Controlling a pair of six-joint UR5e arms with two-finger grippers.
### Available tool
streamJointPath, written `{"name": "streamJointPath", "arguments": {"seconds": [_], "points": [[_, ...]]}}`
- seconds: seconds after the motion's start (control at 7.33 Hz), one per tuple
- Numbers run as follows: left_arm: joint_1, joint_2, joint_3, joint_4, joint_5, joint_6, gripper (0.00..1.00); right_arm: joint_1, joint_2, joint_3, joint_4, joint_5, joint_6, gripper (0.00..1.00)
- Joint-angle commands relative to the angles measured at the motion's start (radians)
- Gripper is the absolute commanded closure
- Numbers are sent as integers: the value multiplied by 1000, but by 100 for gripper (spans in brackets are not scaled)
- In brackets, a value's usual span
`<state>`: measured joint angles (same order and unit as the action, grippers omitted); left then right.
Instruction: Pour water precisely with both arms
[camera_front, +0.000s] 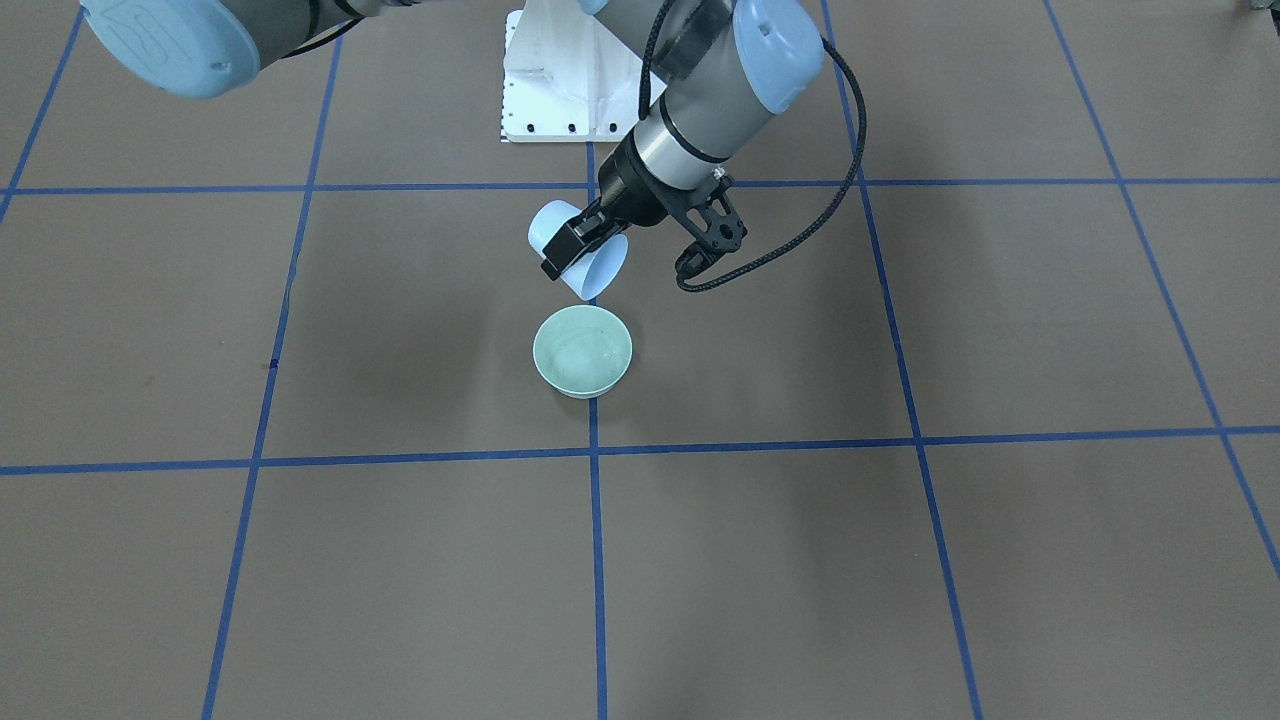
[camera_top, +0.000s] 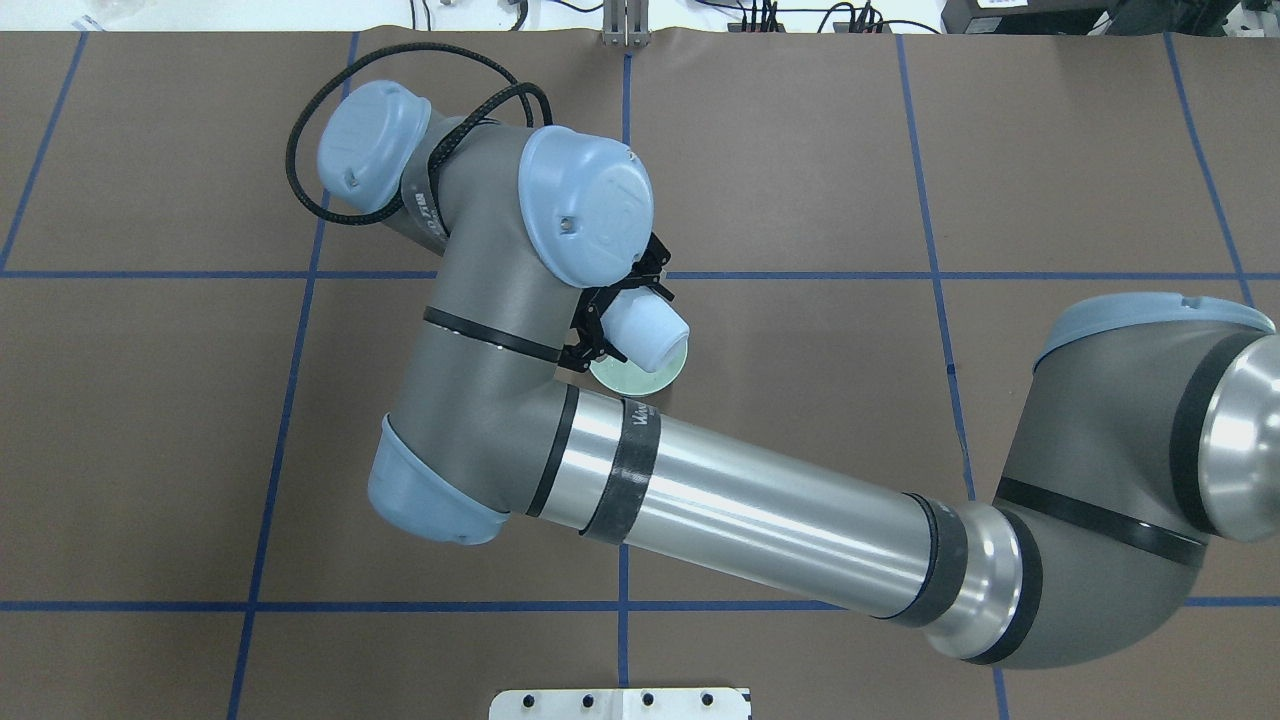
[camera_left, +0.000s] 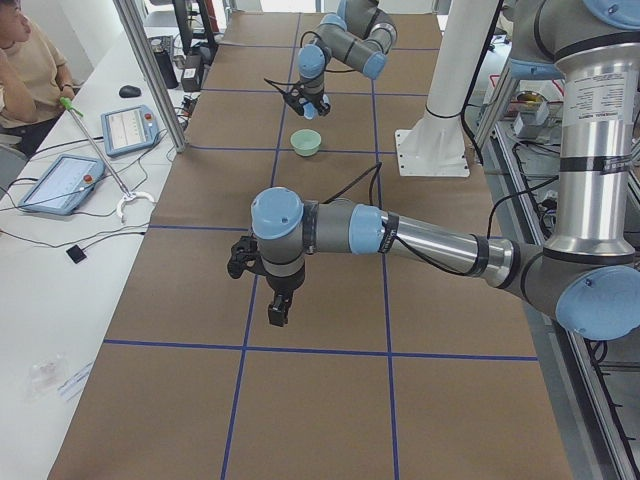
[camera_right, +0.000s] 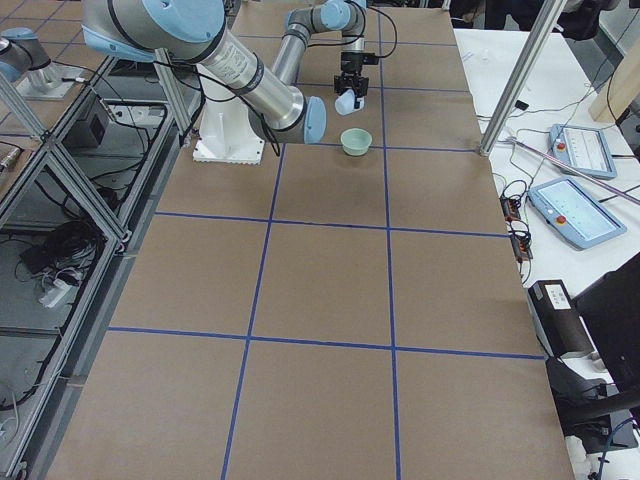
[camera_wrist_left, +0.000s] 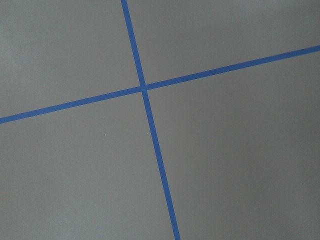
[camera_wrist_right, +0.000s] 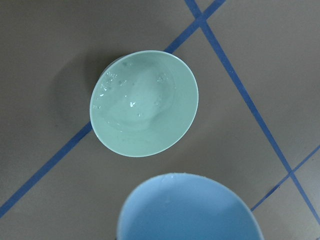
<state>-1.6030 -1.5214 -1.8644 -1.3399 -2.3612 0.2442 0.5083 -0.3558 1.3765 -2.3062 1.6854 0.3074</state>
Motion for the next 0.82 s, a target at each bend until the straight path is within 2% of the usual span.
{"name": "streamJointPath", "arguments": {"seconds": [0.0, 0.27, 0.41, 0.68], "points": [[2, -5, -15, -5, -38, 1, 0, 71, -108, 146, 147, 34, 48, 100], [6, -31, -13, -34, -63, 4, 0, 120, -272, 347, 256, 36, 183, 100], [8, -39, -12, -95, -64, 4, 0, 154, -323, 407, 292, 45, 205, 100], [11, -42, -12, -238, -84, -55, 0, 235, -397, 423, 429, 82, 269, 100]]}}
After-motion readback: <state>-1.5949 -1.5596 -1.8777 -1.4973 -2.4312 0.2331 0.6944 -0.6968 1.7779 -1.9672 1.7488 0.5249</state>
